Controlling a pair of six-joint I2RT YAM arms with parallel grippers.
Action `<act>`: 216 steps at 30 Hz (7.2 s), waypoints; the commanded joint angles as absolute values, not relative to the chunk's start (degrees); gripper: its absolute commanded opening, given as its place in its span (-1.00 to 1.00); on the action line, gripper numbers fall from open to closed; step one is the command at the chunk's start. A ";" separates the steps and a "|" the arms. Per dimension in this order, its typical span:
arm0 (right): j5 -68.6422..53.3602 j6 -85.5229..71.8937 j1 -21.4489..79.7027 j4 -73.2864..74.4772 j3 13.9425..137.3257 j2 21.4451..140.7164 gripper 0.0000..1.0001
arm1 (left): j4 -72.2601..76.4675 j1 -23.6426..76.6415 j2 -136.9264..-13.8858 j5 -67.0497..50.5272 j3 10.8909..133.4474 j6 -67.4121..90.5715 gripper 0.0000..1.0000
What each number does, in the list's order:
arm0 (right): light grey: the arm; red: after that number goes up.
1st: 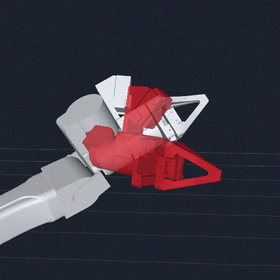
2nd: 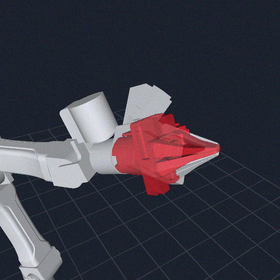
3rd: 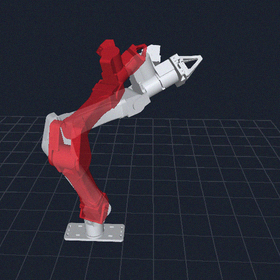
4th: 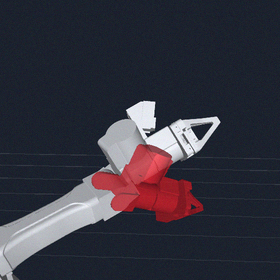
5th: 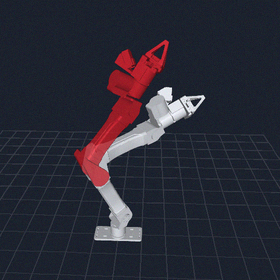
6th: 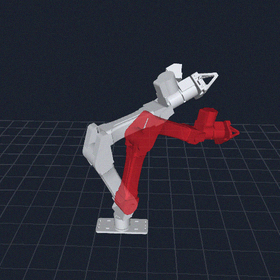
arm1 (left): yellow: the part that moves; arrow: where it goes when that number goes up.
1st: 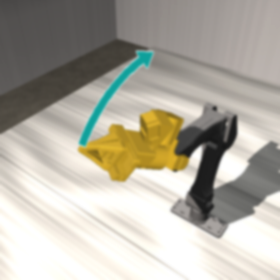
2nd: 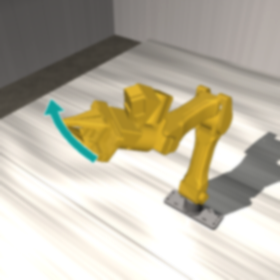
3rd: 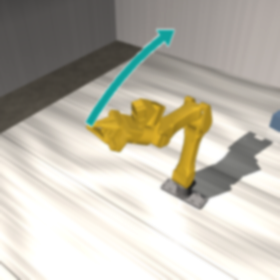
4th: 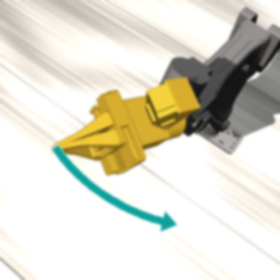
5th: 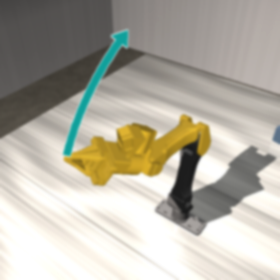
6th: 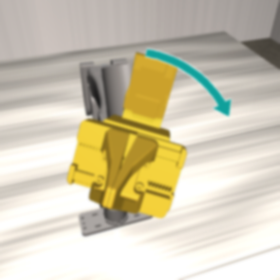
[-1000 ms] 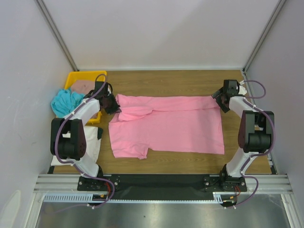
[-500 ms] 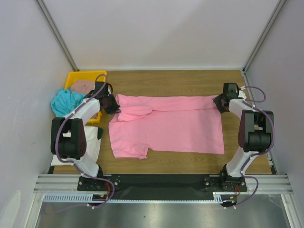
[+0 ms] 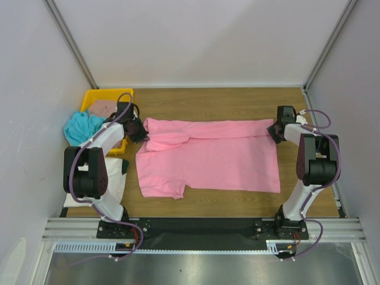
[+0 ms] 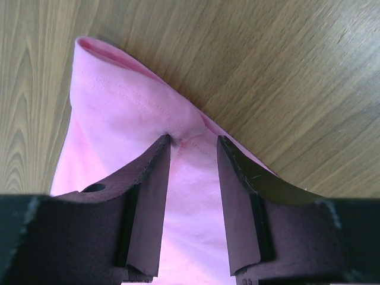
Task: Fold and stack the t-shirts
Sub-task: Fold the tshirt
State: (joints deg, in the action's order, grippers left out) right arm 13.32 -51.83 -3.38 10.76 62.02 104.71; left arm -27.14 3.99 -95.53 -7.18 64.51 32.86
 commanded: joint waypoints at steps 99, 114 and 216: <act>5.11 -35.42 -2.90 13.10 76.99 102.30 0.26 | -25.58 2.55 -100.89 -3.70 82.52 25.93 0.29; 2.02 -33.66 -2.90 13.00 85.16 116.62 0.19 | -23.82 4.31 -119.26 3.34 92.90 26.72 0.01; 3.96 -33.23 -2.81 23.12 96.12 130.07 -1.00 | -15.91 7.65 -130.69 0.44 96.14 47.72 -0.95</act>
